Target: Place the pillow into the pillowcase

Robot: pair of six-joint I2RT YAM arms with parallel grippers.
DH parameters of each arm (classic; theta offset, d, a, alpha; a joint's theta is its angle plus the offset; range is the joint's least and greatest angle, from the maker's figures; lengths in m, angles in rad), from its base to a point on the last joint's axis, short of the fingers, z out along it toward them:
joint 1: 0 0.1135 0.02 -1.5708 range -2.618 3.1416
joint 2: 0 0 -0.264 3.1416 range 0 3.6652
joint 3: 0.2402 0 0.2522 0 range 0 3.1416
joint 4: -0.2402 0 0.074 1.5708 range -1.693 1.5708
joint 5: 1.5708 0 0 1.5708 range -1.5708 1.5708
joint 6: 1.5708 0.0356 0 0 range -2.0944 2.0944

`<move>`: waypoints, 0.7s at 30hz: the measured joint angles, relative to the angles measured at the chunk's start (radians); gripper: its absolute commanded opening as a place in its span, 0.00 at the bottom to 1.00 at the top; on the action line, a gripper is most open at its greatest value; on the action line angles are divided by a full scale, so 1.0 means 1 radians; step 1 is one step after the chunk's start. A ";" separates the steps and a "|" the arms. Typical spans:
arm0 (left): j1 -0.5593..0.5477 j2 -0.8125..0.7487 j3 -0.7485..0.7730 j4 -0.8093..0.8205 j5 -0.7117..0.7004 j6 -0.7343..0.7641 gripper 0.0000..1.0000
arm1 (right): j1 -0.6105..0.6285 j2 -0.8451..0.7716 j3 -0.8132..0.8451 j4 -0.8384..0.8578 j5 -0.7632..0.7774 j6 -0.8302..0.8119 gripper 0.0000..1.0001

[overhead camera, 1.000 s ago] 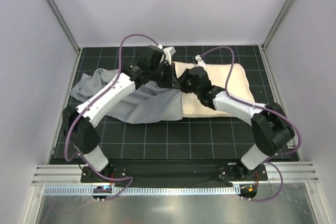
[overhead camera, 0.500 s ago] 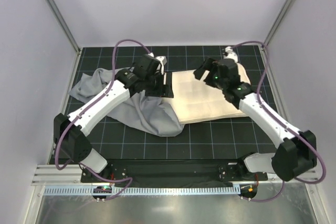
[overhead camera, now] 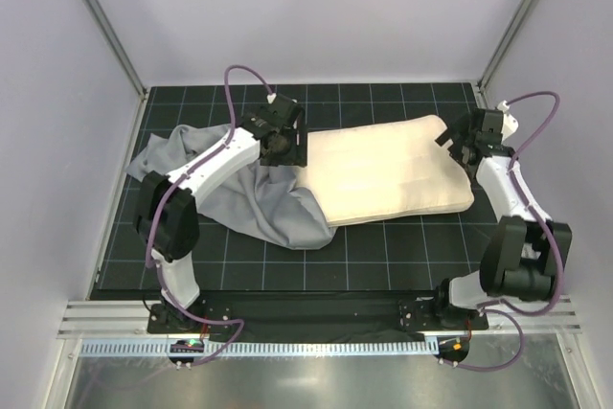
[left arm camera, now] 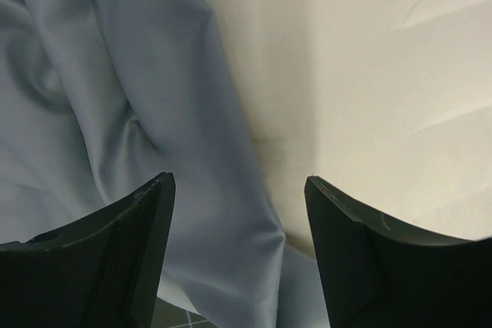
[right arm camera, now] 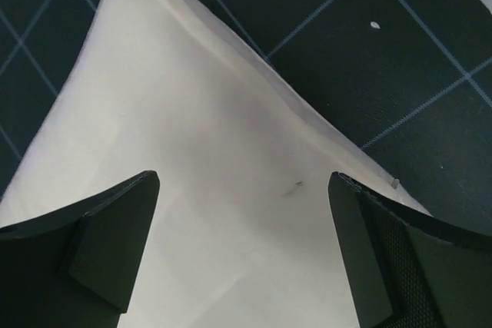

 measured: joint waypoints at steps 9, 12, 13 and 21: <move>0.041 0.021 -0.023 0.075 -0.013 -0.017 0.20 | -0.044 0.206 -0.001 0.015 -0.014 0.047 0.91; 0.044 0.059 0.005 0.081 -0.012 -0.011 0.20 | -0.044 0.191 -0.043 0.073 -0.028 0.055 0.83; 0.044 0.074 0.015 0.080 -0.012 -0.009 0.41 | -0.044 0.183 -0.063 0.092 -0.033 0.059 0.83; 0.044 0.139 0.056 0.073 -0.032 0.001 0.68 | -0.045 0.164 -0.086 0.124 -0.038 0.062 0.91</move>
